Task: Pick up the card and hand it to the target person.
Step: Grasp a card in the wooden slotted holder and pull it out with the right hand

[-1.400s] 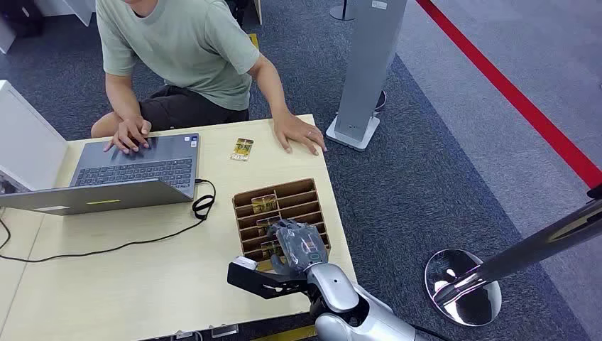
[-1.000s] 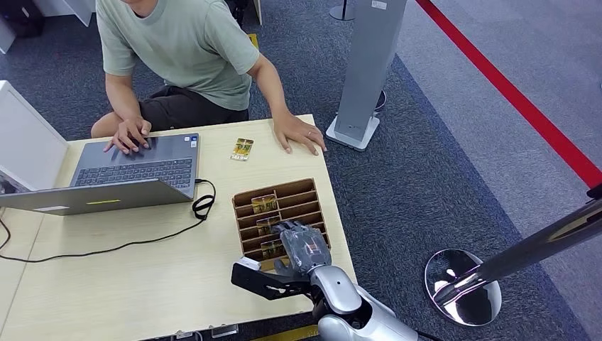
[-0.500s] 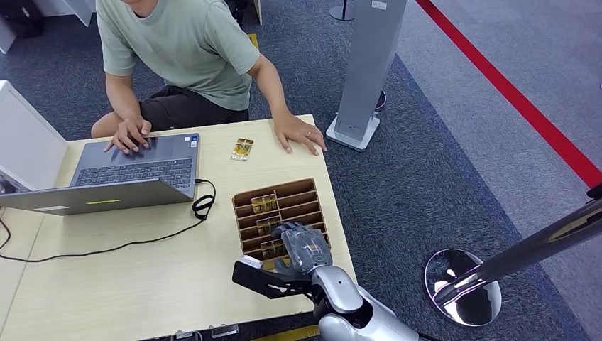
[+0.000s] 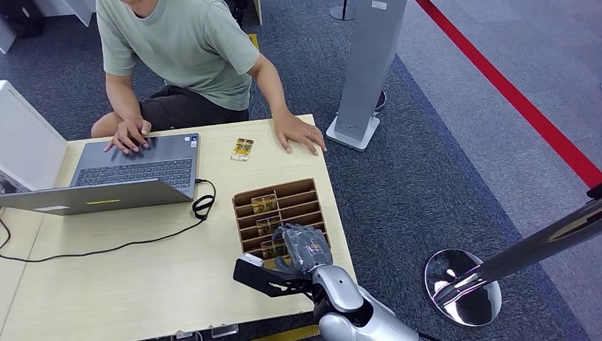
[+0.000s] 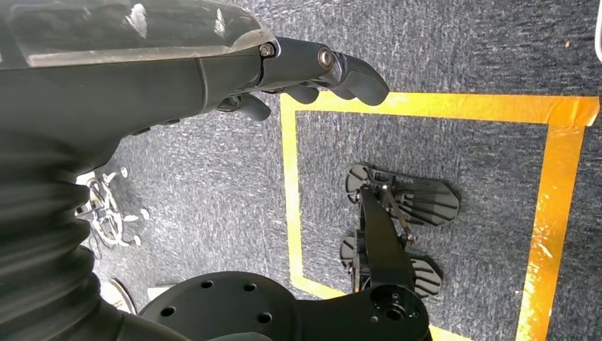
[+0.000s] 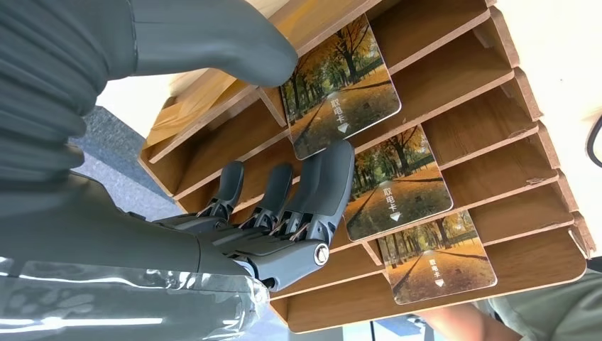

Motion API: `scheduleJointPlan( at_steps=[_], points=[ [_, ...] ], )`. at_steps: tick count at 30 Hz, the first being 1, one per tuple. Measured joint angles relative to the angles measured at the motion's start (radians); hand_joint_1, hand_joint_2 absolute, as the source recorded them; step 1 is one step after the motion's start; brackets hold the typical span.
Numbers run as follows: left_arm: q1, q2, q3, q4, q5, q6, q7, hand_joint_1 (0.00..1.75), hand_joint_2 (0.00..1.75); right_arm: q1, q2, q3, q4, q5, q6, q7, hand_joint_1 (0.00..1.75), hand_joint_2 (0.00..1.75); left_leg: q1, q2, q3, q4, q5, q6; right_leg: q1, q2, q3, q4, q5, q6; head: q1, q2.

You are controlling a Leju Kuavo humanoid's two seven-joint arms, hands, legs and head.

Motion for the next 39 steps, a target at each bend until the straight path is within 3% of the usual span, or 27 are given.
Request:
scheduleJointPlan(
  at_steps=[19,30,39],
  points=[
    [0.000,-0.003,0.000,0.000,0.000,0.000,-0.001,0.00,1.75,-0.006,0.000,0.003,0.018,-0.026,-0.002,0.000,0.74,1.75,0.000,0.000,0.000,0.000,0.000,0.000,0.000,0.000,0.000,0.000,0.000,0.000,0.000,0.000],
    [0.000,-0.003,0.000,0.000,0.000,0.002,-0.002,0.00,1.75,-0.021,0.000,0.005,0.032,-0.046,-0.006,0.000,1.10,1.75,0.000,0.000,0.000,0.000,0.000,0.000,0.000,0.000,0.000,0.000,0.000,0.000,0.000,0.000],
    [0.000,-0.004,0.000,0.000,0.000,0.002,-0.002,0.00,1.75,-0.032,0.000,0.005,0.044,-0.063,-0.010,0.000,1.16,1.75,0.000,0.000,0.000,0.000,0.000,0.000,0.000,0.000,0.000,0.000,0.000,0.000,0.000,0.000]
  ],
)
